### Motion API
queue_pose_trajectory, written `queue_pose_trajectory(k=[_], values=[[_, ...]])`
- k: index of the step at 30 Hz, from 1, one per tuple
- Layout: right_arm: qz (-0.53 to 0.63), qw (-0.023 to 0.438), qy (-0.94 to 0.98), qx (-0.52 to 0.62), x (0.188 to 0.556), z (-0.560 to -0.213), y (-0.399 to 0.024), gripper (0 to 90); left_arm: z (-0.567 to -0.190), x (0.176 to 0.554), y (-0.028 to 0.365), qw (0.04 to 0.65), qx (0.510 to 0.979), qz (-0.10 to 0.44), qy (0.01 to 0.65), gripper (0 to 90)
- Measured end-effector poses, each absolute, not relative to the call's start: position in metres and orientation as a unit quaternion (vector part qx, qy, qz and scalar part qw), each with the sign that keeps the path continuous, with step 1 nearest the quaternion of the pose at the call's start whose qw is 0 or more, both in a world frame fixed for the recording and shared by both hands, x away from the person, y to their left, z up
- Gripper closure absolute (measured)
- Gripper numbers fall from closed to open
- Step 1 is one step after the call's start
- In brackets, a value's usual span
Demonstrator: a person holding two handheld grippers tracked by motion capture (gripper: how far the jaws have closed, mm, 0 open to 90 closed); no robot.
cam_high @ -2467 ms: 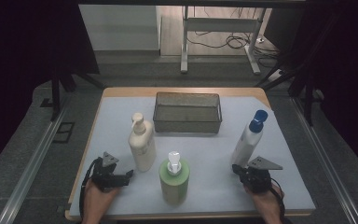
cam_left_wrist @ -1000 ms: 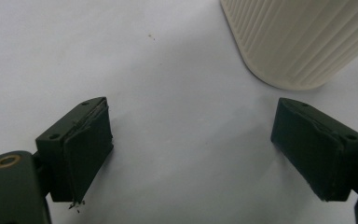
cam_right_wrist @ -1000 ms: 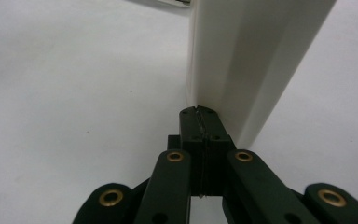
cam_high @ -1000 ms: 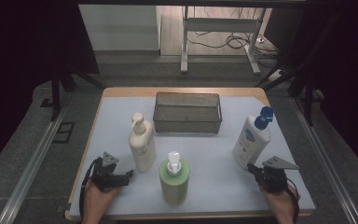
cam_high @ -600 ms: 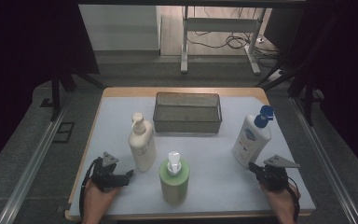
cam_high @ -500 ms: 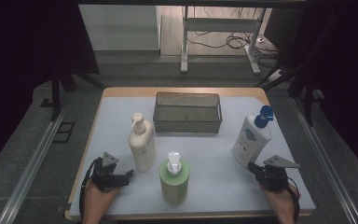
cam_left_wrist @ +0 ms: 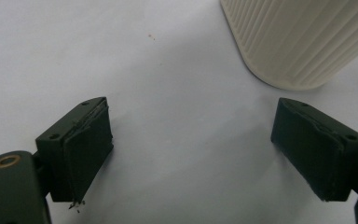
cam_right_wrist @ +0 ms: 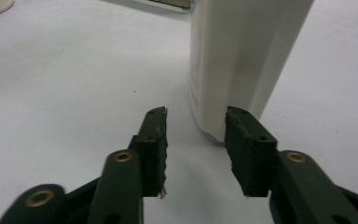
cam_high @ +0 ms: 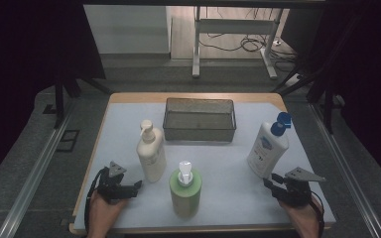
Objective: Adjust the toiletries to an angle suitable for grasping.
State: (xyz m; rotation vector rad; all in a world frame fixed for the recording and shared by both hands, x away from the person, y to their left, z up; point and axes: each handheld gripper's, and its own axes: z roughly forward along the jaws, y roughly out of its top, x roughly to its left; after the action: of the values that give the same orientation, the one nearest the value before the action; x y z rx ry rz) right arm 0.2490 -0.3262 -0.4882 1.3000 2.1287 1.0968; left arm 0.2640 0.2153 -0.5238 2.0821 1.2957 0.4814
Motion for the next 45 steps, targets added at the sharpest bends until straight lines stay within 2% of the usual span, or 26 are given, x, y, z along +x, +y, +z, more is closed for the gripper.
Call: queue_pose_trajectory(k=[10,26,45], values=[[0.402,0.217,0.748,0.482,0.249,-0.473,-0.334,44.6,-0.524,0.264,0.215,0.316,0.79,0.183,0.492,12.3],[0.414,0.232,0.735,0.484,0.258,-0.45,-0.334,32.0,-0.524,0.264,0.215,0.316,0.79,0.183,0.492,12.3],[0.428,0.247,0.726,0.478,0.282,-0.426,-0.32,28.0,-0.524,0.264,0.215,0.316,0.791,0.183,0.492,12.3]])
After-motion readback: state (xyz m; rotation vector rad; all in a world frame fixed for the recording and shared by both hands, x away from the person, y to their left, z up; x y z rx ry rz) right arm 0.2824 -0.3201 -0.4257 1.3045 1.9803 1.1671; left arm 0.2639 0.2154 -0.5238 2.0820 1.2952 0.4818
